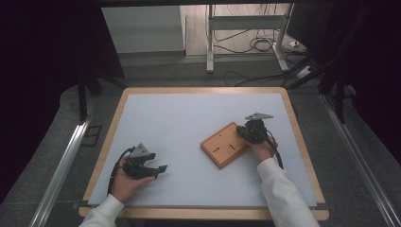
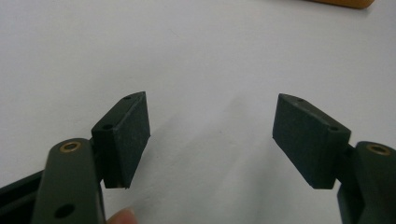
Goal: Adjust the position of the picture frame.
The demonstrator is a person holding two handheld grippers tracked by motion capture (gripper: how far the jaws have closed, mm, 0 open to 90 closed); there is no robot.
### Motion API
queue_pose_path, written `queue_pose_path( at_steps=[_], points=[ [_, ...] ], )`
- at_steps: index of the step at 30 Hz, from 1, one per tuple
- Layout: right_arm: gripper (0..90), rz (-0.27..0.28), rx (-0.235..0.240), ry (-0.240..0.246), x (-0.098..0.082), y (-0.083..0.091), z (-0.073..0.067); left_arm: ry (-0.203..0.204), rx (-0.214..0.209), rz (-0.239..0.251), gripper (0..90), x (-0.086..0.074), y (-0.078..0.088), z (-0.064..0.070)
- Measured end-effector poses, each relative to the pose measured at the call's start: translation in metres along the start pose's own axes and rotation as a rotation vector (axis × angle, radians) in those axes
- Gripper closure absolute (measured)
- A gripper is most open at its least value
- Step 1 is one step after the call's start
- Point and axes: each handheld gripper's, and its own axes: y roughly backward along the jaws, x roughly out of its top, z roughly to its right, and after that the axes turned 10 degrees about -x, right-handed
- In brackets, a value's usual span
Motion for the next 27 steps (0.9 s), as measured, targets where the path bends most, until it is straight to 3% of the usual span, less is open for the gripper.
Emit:
queue_pose_path(
  at_steps=[9, 21, 27],
  points=[
    [84.3, 0.026, 0.036, 0.035, 0.001, 0.001, -0.011, 0.0, 0.001, 0.006, 27.1, 0.0, 0.001, 0.0],
    [83.6, 0.047, 0.162, 0.114, 0.008, 0.007, -0.049, 0.0, 0.001, 0.013, 27.1, 0.0, 0.003, -0.001],
    [83.6, 0.055, 0.238, 0.114, 0.01, 0.01, -0.064, 0.0, 0.002, 0.016, 27.1, 0.0, 0.004, -0.001]
  ],
)
